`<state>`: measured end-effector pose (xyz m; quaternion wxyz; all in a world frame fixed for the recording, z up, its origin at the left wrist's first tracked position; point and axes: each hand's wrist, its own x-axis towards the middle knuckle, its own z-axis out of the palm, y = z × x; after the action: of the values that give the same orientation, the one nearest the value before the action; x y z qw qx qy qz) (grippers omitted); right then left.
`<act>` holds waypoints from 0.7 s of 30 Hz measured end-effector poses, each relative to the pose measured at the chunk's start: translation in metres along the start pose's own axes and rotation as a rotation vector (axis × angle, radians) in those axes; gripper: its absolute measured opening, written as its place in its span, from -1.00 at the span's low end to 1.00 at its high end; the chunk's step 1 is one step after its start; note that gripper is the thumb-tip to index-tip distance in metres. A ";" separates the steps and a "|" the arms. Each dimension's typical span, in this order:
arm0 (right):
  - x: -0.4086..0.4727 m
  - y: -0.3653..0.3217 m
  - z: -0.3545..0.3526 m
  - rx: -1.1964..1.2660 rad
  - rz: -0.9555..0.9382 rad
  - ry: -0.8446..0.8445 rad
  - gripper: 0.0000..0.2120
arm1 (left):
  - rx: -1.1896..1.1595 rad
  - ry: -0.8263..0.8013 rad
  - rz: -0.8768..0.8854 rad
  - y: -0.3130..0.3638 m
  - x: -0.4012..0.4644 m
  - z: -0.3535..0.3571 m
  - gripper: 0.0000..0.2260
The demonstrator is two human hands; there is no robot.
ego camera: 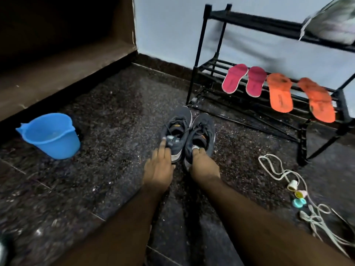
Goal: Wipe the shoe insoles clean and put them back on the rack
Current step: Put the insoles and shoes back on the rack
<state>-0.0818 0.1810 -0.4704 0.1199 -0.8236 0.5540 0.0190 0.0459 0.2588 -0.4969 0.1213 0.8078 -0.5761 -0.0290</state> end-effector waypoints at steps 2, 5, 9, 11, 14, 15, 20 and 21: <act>0.002 0.001 0.005 -0.017 -0.003 0.056 -0.70 | -0.027 0.038 -0.016 0.006 0.008 0.008 -0.43; 0.000 0.003 0.009 -0.069 -0.017 0.125 -0.70 | -0.010 0.086 -0.023 0.007 0.022 0.017 -0.29; -0.006 0.003 0.001 -0.076 -0.001 0.116 -0.69 | -0.037 0.077 -0.065 0.026 0.037 -0.004 -0.56; -0.016 0.004 -0.010 -0.076 -0.009 0.110 -0.73 | -0.060 0.060 -0.103 0.036 0.031 -0.018 -0.74; -0.035 0.006 -0.025 -0.042 -0.039 0.154 -0.77 | -0.251 0.111 -0.123 0.039 0.014 -0.021 -0.85; -0.044 0.006 -0.032 -0.019 -0.047 0.182 -0.80 | -0.363 0.140 -0.114 0.041 0.006 -0.027 -0.85; -0.090 0.014 -0.081 0.035 -0.101 0.296 -0.81 | -0.417 0.224 -0.026 0.055 -0.030 -0.080 -0.88; -0.098 0.016 -0.094 0.041 -0.117 0.322 -0.81 | -0.365 0.243 -0.016 0.059 -0.037 -0.093 -0.88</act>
<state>-0.1440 0.2440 -0.3654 0.0471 -0.8443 0.5175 -0.1314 -0.0038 0.2907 -0.3972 0.3336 0.7746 -0.5361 -0.0361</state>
